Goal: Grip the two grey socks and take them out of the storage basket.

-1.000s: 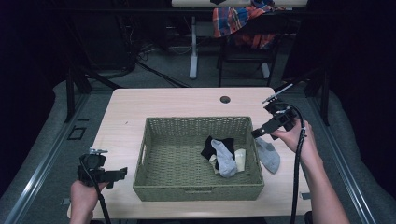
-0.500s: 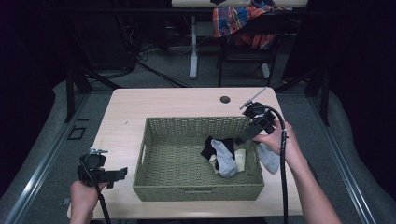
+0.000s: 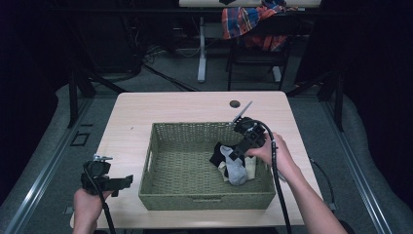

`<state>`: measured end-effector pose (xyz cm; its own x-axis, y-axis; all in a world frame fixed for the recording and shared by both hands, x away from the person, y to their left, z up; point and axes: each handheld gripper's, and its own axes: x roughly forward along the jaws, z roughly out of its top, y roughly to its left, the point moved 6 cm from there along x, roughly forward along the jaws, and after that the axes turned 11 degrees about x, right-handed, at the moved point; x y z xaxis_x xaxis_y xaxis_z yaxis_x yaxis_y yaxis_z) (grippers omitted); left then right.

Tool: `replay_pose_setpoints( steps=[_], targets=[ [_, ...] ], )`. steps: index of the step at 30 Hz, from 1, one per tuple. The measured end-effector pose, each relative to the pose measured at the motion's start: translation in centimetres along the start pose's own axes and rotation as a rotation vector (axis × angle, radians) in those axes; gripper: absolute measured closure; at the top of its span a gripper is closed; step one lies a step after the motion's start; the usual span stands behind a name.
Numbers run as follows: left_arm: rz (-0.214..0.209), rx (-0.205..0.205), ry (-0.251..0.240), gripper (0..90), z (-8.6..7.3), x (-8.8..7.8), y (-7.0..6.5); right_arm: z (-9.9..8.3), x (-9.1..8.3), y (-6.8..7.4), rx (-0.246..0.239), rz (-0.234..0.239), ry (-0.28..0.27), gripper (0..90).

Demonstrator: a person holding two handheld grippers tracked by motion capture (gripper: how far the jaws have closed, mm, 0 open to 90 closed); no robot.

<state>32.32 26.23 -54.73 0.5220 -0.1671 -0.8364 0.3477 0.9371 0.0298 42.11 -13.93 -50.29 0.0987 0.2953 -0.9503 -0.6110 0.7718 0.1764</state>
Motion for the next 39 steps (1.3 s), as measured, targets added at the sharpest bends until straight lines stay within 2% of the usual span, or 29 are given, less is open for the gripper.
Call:
replay_pose_setpoints(
  steps=[3,6,9,13,15,18,20,21,23,26,31,32,35,36,39],
  targets=[
    [-0.001,-0.003,0.001,1.2,0.0,0.0,0.0,0.2,1.1,0.3,-0.004,-0.001,0.016,19.2],
    [-0.001,-0.002,0.001,1.2,0.0,0.0,0.0,0.2,2.1,0.6,-0.006,0.010,0.042,30.2],
    [0.000,-0.002,0.001,1.2,0.0,0.0,0.0,0.2,2.9,0.6,-0.014,-0.002,0.074,37.8],
    [0.001,-0.002,0.002,1.3,0.0,0.0,0.0,0.1,3.7,0.8,-0.016,0.007,0.090,44.5],
    [0.001,-0.002,0.002,1.3,0.0,0.0,0.0,0.1,4.1,0.9,-0.023,0.007,0.111,51.9],
    [0.001,-0.001,0.001,1.3,0.0,0.0,0.0,-0.1,4.8,0.9,-0.019,-0.011,0.132,56.2],
    [-0.001,0.002,0.004,1.3,0.0,-0.1,0.0,-0.1,5.0,0.9,-0.007,-0.012,0.142,63.9],
    [-0.002,0.000,0.004,1.3,0.0,-0.1,0.0,-0.2,5.0,0.9,-0.017,-0.015,0.160,67.7],
    [-0.001,0.002,0.003,1.3,0.0,0.0,0.0,-0.2,5.2,0.9,-0.023,-0.012,0.162,76.6],
    [-0.001,0.001,0.003,1.3,0.0,-0.1,0.0,-0.3,5.2,0.9,-0.019,-0.001,0.156,84.2],
    [0.002,0.002,0.002,1.3,0.0,-0.1,0.1,-0.3,4.1,0.3,-0.015,-0.014,0.137,85.1],
    [0.002,0.002,0.002,1.4,0.0,-0.1,0.0,-0.3,3.7,0.3,-0.002,-0.011,0.139,85.2],
    [-0.001,0.001,0.004,1.4,0.0,-0.1,0.0,-0.3,2.9,0.2,0.002,-0.006,0.097,85.3],
    [-0.001,0.002,0.003,1.3,0.0,-0.1,0.0,-0.3,2.4,0.1,-0.006,-0.013,0.108,85.3],
    [-0.001,0.000,0.001,1.4,0.0,0.0,0.0,-0.3,1.6,0.2,-0.001,-0.007,0.077,85.3]
  ],
)
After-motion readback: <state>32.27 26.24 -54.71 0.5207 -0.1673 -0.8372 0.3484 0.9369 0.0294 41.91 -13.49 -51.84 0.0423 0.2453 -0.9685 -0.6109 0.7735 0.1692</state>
